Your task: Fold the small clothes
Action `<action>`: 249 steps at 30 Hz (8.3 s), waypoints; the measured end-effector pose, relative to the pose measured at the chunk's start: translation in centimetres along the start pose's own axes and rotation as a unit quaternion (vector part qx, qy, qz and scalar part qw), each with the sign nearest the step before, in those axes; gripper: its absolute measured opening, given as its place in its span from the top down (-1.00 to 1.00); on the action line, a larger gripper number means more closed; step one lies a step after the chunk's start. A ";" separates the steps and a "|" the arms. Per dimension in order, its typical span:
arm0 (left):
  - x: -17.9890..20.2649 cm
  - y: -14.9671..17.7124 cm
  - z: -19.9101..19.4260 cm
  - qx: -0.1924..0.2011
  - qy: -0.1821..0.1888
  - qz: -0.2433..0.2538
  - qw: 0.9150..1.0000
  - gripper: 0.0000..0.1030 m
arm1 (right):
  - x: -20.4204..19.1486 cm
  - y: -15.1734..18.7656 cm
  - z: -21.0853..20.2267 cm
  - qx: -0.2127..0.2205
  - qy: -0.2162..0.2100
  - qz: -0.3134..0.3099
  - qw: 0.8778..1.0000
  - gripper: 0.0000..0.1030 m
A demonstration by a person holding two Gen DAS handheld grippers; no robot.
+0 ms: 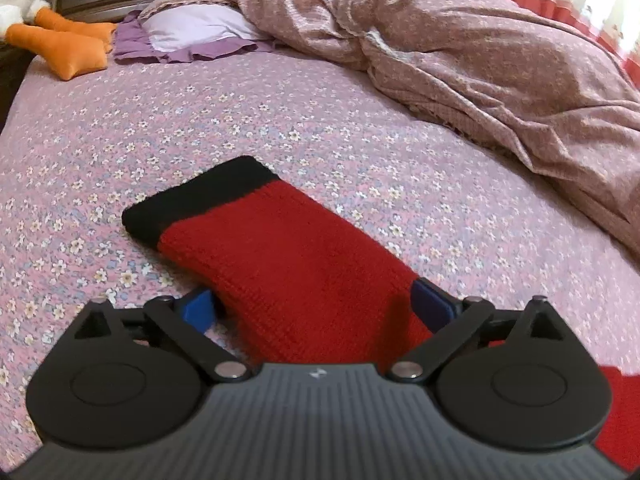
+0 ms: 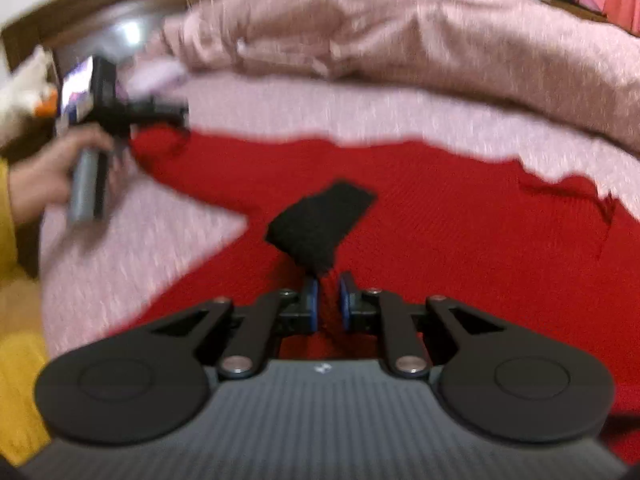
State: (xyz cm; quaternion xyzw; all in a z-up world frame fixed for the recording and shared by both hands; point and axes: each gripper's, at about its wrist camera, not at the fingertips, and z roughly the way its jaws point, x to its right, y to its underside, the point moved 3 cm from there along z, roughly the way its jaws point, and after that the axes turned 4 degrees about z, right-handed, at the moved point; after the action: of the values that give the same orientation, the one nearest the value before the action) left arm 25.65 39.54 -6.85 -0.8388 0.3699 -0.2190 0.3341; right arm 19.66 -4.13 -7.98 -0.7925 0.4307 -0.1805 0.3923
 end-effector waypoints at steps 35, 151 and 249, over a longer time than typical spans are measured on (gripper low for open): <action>1.4 1.0 -1.5 -0.014 -0.004 0.042 0.999 -0.93 | 7.0 6.8 -14.7 0.051 0.145 0.334 0.930 -0.77; 12.6 12.5 -13.5 -0.135 0.127 0.201 0.962 -0.97 | 10.2 -9.3 11.2 -0.087 0.094 0.241 0.962 -0.55; 18.2 11.8 -10.8 -0.063 0.137 0.265 0.952 -0.93 | 11.4 -8.1 8.0 -0.076 -0.033 0.307 0.948 0.64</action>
State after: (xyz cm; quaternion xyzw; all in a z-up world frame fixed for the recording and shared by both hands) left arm 24.89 15.34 -5.78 -0.6918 0.6341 -0.2118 0.2728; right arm 35.44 -7.19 -7.26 -0.6548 0.6525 0.0077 0.3814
